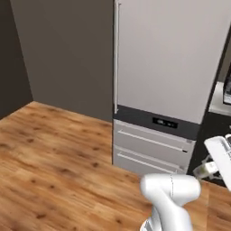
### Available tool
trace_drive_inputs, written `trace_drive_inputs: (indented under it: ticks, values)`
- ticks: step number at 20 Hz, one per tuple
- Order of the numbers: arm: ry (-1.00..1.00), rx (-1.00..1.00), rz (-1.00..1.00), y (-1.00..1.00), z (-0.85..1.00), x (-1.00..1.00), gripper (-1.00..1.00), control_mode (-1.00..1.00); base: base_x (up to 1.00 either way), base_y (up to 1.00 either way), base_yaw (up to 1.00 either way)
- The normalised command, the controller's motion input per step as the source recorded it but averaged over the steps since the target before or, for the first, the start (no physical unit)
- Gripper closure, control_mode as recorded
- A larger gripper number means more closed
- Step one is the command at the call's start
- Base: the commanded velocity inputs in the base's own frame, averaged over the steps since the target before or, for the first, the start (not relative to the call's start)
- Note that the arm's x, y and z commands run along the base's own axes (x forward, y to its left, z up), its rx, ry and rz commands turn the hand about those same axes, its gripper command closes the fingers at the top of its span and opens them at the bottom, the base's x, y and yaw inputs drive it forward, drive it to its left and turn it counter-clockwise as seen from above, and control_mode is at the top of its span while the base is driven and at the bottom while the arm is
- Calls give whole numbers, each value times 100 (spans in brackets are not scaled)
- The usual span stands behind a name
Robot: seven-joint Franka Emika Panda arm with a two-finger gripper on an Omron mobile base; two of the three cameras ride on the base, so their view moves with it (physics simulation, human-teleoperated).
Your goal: Move the drinks to the dining counter.
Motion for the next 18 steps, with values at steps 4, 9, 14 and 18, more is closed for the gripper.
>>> trace_drive_inputs:
  ticks: [4, 9, 14, 18]
  values:
    - [0, 0, 0, 0, 0, 0, 100, 100, 11, 95, 54]
    - [0, 0, 0, 0, 0, 0, 100, 100, 4, 72, 76]
    - [0, 0, 0, 0, 0, 0, 100, 100, 2, 64, 78]
    - [0, 0, 0, 0, 0, 0, 100, 100, 4, 64, 76]
